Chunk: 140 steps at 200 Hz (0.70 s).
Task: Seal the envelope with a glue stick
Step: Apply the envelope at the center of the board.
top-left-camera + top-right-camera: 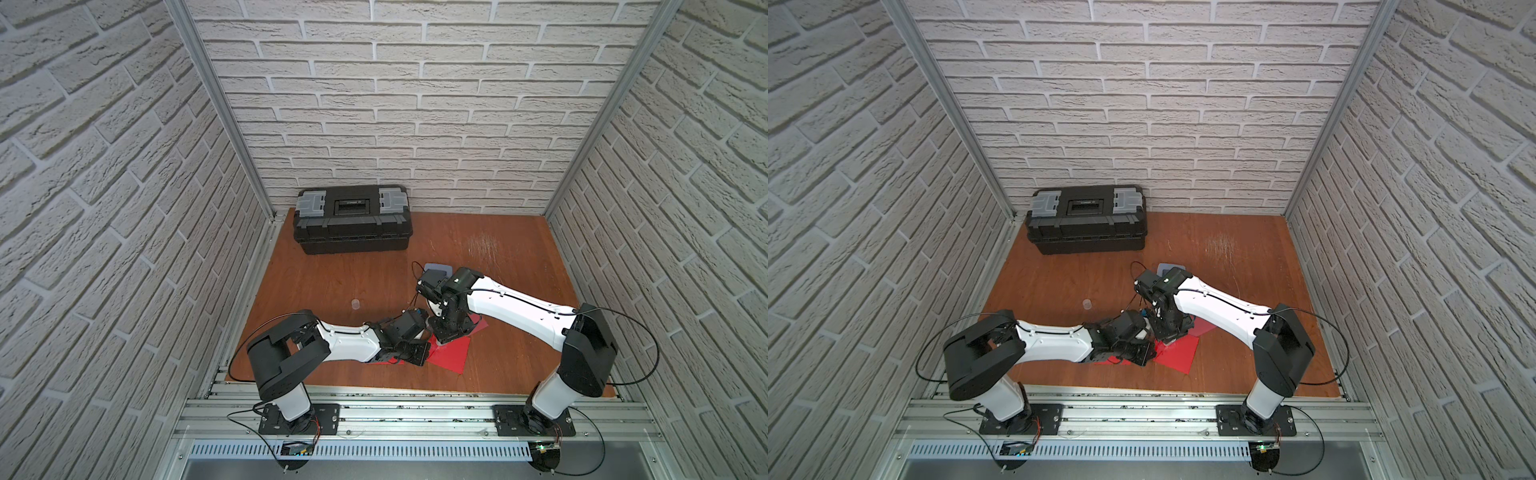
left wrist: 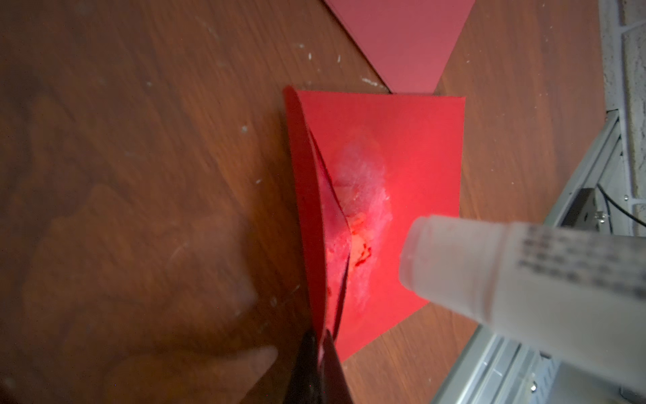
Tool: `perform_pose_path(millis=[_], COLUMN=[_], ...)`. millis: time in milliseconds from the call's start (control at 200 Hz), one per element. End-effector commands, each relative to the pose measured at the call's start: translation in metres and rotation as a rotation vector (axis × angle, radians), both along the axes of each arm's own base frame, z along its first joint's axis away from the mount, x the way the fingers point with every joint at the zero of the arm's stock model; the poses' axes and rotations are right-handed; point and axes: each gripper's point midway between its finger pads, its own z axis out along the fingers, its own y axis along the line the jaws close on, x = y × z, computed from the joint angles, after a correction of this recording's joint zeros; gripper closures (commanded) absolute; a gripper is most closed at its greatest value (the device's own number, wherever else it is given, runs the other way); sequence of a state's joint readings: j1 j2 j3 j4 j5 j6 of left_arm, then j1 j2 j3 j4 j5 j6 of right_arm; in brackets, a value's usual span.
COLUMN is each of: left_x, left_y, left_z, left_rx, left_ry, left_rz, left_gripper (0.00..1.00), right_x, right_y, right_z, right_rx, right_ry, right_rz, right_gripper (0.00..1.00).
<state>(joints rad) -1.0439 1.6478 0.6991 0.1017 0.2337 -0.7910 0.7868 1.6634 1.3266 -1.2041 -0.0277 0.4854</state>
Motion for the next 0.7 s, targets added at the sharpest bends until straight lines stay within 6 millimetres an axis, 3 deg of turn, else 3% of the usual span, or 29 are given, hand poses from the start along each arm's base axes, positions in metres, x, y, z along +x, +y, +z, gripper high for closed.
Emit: perform_pose_path(millis=[0,310,695], left_x=[-0.021,-0.028,-0.029], left_y=[0.033,0.046,0.051], left_z=[-0.029,-0.039,-0.046], left_rx=[0.095,0.059,0.039], left_ry=[0.115,0.203,0.237], left_rz=[0.015,0.057,0.070], left_gripper=[0.98,0.98,0.98], right_x=[-0.002,-0.003,-0.014], right_y=[0.002,-0.001,0.015], right_z=[-0.003,-0.009,-0.032], right_rx=[0.004,-0.025,-0.030], right_ry=[0.001,0.013,0.097], right_rz=[-0.008,-0.009,0.031], right_gripper=[0.97,0.97,0.97])
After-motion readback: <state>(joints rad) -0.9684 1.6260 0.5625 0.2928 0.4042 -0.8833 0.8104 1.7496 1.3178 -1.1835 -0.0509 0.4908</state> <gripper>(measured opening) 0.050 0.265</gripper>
